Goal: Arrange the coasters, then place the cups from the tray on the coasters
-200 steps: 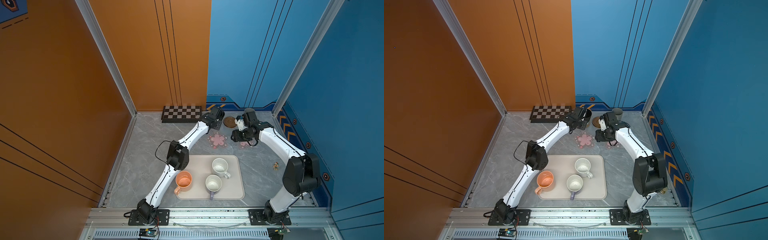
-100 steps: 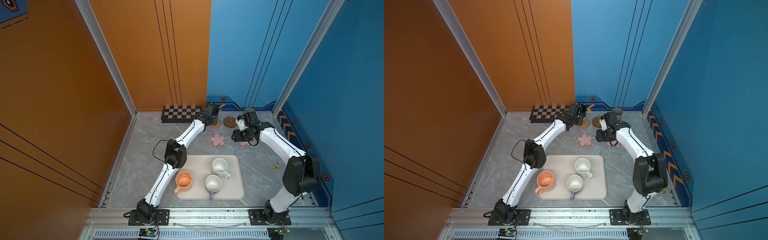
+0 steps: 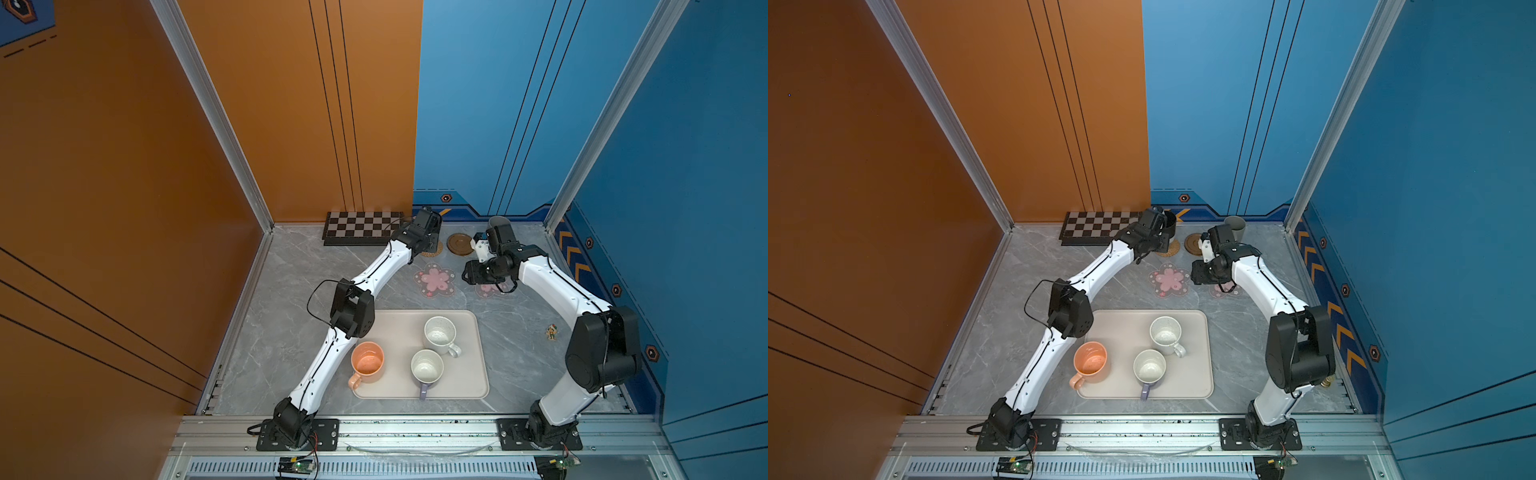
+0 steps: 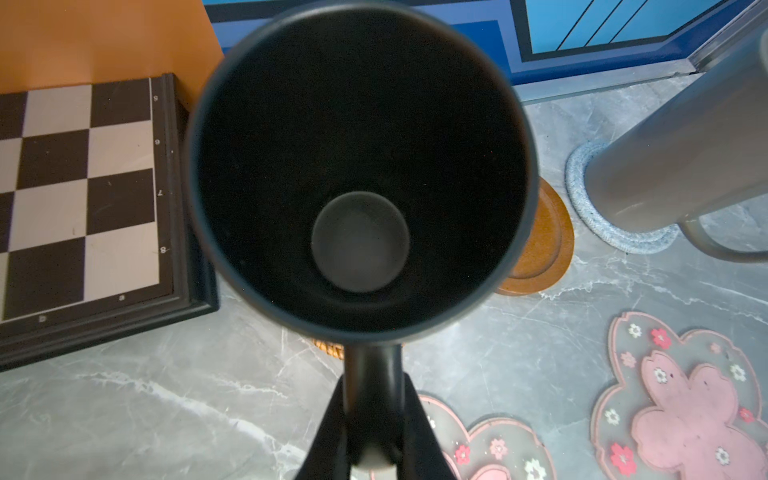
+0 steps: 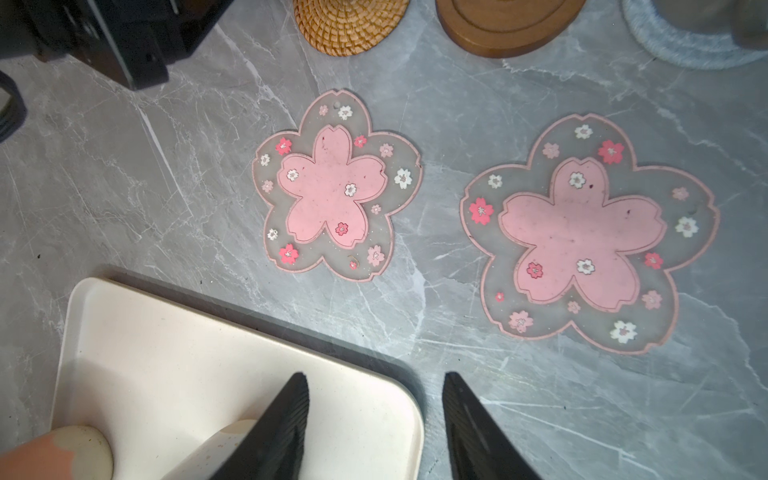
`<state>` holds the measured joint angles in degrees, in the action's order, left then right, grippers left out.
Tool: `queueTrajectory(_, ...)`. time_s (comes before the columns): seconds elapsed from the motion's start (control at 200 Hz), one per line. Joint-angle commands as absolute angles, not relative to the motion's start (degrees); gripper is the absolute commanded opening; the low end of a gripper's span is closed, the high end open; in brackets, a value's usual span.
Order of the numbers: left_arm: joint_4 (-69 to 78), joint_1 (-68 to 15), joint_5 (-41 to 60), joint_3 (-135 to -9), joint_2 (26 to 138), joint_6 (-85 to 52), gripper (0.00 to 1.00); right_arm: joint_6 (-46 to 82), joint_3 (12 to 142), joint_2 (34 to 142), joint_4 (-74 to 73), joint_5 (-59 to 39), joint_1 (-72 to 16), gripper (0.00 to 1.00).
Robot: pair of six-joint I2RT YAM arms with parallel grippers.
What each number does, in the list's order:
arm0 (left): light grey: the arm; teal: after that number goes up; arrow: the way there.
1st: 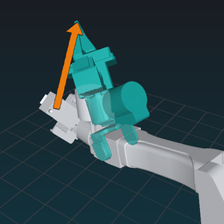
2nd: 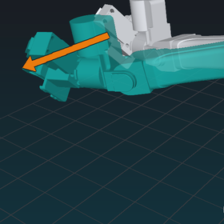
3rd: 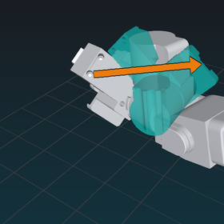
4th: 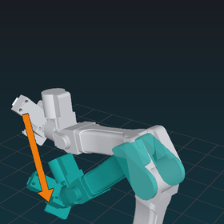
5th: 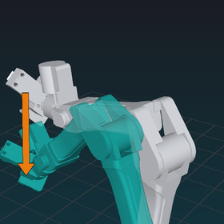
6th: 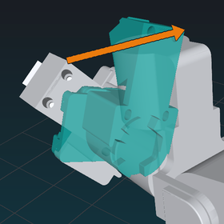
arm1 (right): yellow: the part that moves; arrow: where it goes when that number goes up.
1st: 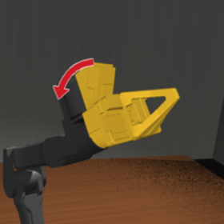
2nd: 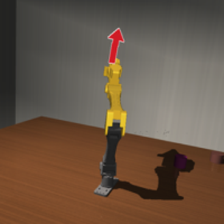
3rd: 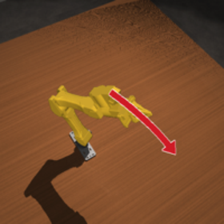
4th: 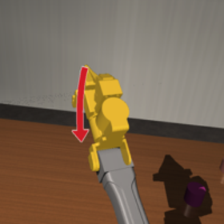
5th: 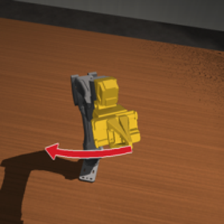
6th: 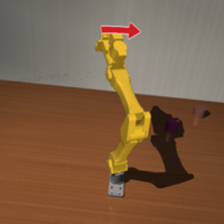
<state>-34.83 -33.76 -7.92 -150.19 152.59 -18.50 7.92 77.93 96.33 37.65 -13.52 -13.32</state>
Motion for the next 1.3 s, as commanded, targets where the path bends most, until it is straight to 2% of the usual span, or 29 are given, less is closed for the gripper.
queueTrajectory(0.0,-29.8,-34.0,-7.6,-149.6,152.2,-19.5,0.07,9.0,77.3,95.2,36.8,-14.3,-12.8,0.54)
queueTrajectory(0.586,-29.8,-34.2,-6.3,-147.4,153.3,-20.6,0.07,9.3,76.9,95.6,36.6,-14.7,-12.8,0.54)
queueTrajectory(1.296,-36.1,-32.9,-13.3,-144.2,150.2,-20.9,0.08,9.9,76.6,95.5,36.4,-14.8,-12.8,0.55)
